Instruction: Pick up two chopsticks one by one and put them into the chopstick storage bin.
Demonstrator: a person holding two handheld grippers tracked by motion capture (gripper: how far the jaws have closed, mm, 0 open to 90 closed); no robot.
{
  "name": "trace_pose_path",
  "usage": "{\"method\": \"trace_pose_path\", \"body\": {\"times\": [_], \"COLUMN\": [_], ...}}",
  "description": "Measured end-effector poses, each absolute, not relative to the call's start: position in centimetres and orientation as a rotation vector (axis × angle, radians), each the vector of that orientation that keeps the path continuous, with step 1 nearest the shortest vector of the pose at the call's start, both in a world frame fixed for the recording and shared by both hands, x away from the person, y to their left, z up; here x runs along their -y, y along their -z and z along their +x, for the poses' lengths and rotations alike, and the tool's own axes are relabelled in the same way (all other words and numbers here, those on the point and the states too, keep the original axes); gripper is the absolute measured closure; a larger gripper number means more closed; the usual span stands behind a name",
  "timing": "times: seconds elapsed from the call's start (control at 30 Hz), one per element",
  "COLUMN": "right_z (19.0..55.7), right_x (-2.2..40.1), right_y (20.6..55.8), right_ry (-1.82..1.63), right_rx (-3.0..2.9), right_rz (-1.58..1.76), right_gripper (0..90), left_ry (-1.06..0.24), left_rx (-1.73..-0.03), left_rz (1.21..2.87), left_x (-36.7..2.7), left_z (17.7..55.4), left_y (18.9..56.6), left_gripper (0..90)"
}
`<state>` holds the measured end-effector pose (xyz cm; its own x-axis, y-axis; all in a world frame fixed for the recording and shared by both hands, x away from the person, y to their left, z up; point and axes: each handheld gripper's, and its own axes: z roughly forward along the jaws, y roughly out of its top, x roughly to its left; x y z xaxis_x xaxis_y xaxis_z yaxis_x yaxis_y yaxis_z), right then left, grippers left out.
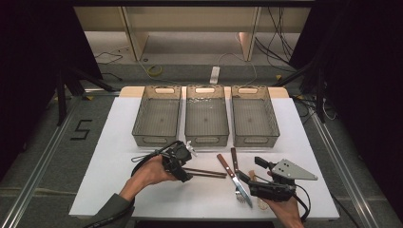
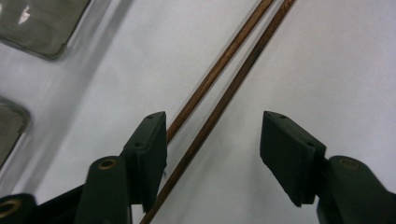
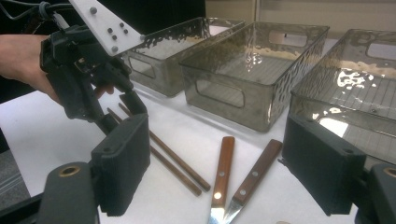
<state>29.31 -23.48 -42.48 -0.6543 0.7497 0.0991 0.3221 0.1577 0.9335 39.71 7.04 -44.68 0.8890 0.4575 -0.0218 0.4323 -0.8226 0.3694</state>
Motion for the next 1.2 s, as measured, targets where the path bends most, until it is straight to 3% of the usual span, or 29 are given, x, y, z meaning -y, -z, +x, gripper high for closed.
{"method": "trace_pose_path", "body": {"times": [0.57,1.2], "right_z": [29.4,29.6], "right_x": [23.5,23.5], "right_y": [42.5,42.6], "right_ry": [-1.504,-1.495], "right_rx": [-2.065,-2.076], "right_rz": [1.026,1.033], "right_gripper": [24.2,24.4], "left_ry": [-0.121,-0.069], "left_rx": [-0.633,-0.543], "left_rz": [2.764,2.878], "left_x": [-6.8,-6.9], "left_z": [40.0,40.0], "left_y": [45.6,45.9], "left_gripper": [60.5,74.4]}}
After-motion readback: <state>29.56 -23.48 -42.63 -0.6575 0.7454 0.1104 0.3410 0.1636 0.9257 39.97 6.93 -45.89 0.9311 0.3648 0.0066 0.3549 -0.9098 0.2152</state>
